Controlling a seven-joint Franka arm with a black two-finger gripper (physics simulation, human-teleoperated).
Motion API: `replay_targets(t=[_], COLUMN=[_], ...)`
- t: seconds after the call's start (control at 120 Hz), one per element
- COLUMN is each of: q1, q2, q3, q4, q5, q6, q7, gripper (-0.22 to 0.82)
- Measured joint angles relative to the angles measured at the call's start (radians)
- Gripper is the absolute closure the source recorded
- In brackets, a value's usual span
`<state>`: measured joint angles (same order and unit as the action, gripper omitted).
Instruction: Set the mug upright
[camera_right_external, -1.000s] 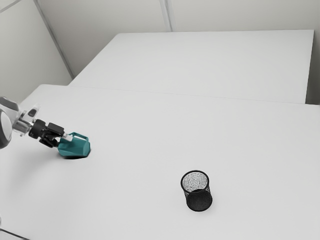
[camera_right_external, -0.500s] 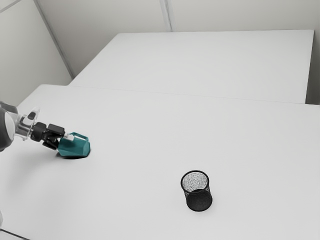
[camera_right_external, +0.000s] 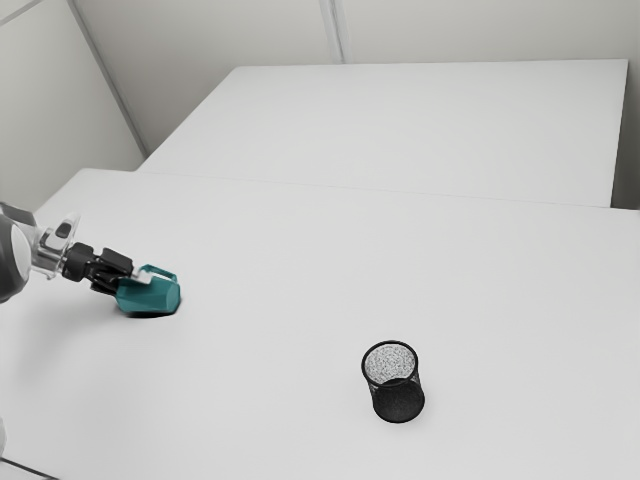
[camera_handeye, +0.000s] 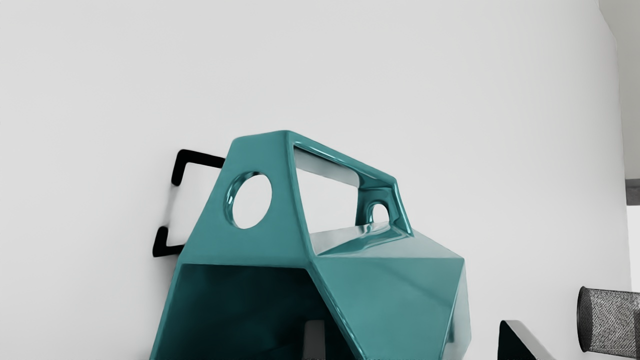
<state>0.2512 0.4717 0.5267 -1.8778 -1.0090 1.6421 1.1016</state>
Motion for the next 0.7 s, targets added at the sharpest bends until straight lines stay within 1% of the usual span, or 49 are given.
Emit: replay_targets(t=[0.242, 0.425, 0.55, 0.7], q1=[-0.001, -0.004, -0.007, -0.013], q2=[0.002, 0.002, 0.000, -0.007], q3=[0.000, -0.001, -0.001, 0.000], q4=[0.000, 0.000, 0.000, 0.001], q5=[-0.003, -0.008, -0.013, -0.021], q6=[-0.002, 0.000, 0.001, 0.000], q7=[0.003, 0.005, 0.006, 0.006], gripper=[0.45, 0.55, 0.64, 0.70])
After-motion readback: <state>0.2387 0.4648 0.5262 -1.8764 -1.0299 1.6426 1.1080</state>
